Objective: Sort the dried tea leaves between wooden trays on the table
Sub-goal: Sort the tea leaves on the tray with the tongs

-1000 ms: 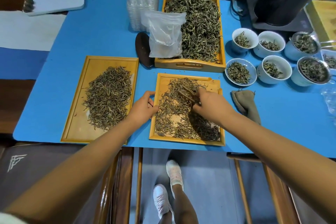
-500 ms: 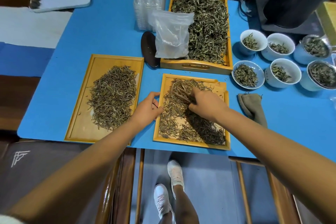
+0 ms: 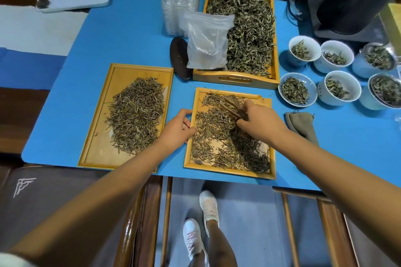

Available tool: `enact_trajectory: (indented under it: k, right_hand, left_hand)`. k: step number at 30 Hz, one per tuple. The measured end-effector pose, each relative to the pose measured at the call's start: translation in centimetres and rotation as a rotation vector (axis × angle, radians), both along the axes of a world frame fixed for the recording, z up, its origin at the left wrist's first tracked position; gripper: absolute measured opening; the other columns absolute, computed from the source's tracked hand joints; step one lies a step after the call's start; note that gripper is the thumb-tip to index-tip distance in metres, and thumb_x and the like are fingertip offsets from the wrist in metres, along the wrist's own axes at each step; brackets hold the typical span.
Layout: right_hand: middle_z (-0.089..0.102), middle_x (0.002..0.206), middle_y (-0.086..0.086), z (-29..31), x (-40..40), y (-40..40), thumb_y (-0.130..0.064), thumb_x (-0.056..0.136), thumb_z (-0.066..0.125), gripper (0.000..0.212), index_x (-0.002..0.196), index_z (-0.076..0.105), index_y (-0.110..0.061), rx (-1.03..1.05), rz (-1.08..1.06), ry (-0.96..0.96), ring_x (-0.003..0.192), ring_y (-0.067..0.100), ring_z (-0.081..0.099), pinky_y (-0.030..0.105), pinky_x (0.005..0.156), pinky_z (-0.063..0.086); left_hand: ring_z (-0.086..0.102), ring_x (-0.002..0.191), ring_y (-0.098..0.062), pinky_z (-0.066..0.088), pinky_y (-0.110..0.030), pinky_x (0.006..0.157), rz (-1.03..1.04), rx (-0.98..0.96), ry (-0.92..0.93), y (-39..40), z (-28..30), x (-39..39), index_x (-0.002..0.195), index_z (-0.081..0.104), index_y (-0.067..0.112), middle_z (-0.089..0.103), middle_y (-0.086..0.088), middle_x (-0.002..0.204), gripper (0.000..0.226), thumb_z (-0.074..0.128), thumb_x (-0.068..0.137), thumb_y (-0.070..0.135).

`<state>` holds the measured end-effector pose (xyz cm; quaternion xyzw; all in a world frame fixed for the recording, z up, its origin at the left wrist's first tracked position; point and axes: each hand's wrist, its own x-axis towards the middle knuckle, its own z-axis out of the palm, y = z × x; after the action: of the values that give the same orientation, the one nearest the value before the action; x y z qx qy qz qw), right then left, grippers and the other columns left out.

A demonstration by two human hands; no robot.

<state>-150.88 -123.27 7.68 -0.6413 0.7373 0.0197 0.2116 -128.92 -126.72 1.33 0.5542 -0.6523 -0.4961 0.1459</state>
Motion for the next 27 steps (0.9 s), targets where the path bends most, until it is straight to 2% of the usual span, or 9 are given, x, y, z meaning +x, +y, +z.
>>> enact_trajectory:
  k: [2,4,10,14,16,20,24,27]
  right_hand:
    - [0.064,0.098,0.016,0.0,-0.4,0.0,-0.031,0.088,0.054,0.035,0.112,0.044,-0.008,0.03,-0.005,0.011,0.08,0.032,0.058,0.032,0.063,0.041]
    - [0.064,0.1,0.017,0.0,-0.3,0.0,-0.029,0.089,0.054,0.036,0.116,0.043,-0.007,0.068,0.007,-0.01,0.077,0.03,0.056,0.032,0.063,0.041]
    - [0.055,0.08,0.006,0.0,0.8,0.4,-0.026,0.089,0.053,0.035,0.119,0.045,-0.011,0.052,0.069,-0.093,0.066,0.023,0.05,0.024,0.044,0.029]
    - [0.063,0.09,0.011,0.2,-0.1,1.1,-0.029,0.088,0.055,0.032,0.112,0.046,-0.01,-0.011,0.004,-0.096,0.065,0.023,0.049,0.027,0.051,0.033]
    - [0.064,0.091,0.011,0.3,-0.5,1.6,-0.03,0.087,0.055,0.032,0.111,0.045,-0.011,0.016,0.016,-0.082,0.064,0.022,0.048,0.028,0.05,0.032]
    - [0.064,0.095,0.012,0.0,-1.0,2.7,-0.033,0.087,0.056,0.035,0.113,0.043,-0.013,0.075,0.044,-0.057,0.07,0.025,0.052,0.03,0.059,0.04]
    - [0.063,0.099,0.014,-0.1,-1.9,3.5,-0.034,0.088,0.055,0.036,0.113,0.042,-0.011,0.085,0.02,-0.004,0.073,0.027,0.052,0.031,0.061,0.04]
    - [0.063,0.093,0.015,0.1,-2.9,4.1,-0.033,0.088,0.054,0.03,0.105,0.04,-0.012,0.056,-0.013,-0.027,0.073,0.029,0.055,0.033,0.059,0.04]
  left_hand:
    - [0.05,0.059,-0.014,0.052,-0.029,0.062,-0.004,0.003,0.001,0.0,0.0,0.0,0.134,0.039,0.012,0.046,0.0,0.078,0.049,0.059,0.089,0.009]
    - [0.05,0.059,-0.015,0.052,-0.034,0.065,-0.006,0.002,-0.002,0.0,0.0,0.0,0.134,0.039,0.012,0.047,0.0,0.079,0.049,0.06,0.089,0.01]
    - [0.051,0.06,-0.015,0.053,-0.036,0.066,-0.008,-0.006,-0.008,0.0,0.0,0.0,0.133,0.04,0.013,0.047,0.001,0.077,0.049,0.059,0.089,0.01]
    - [0.051,0.06,-0.015,0.053,-0.039,0.07,-0.009,-0.005,-0.007,0.0,0.0,0.0,0.134,0.039,0.013,0.047,0.001,0.078,0.049,0.059,0.089,0.01]
    - [0.051,0.059,-0.013,0.053,-0.036,0.067,-0.008,-0.009,-0.009,0.0,0.0,0.0,0.134,0.04,0.013,0.047,0.001,0.077,0.048,0.059,0.089,0.011]
    - [0.051,0.059,-0.01,0.051,-0.027,0.061,-0.002,-0.011,-0.008,0.0,-0.1,0.1,0.133,0.04,0.014,0.047,0.002,0.077,0.047,0.059,0.089,0.011]
    - [0.051,0.059,-0.011,0.053,-0.034,0.065,-0.009,-0.012,-0.013,0.0,-0.1,0.1,0.133,0.04,0.014,0.048,0.002,0.077,0.047,0.059,0.089,0.012]
    - [0.051,0.059,-0.01,0.054,-0.038,0.068,-0.011,-0.018,-0.025,0.0,-0.1,0.0,0.133,0.04,0.014,0.048,0.003,0.076,0.047,0.059,0.09,0.012]
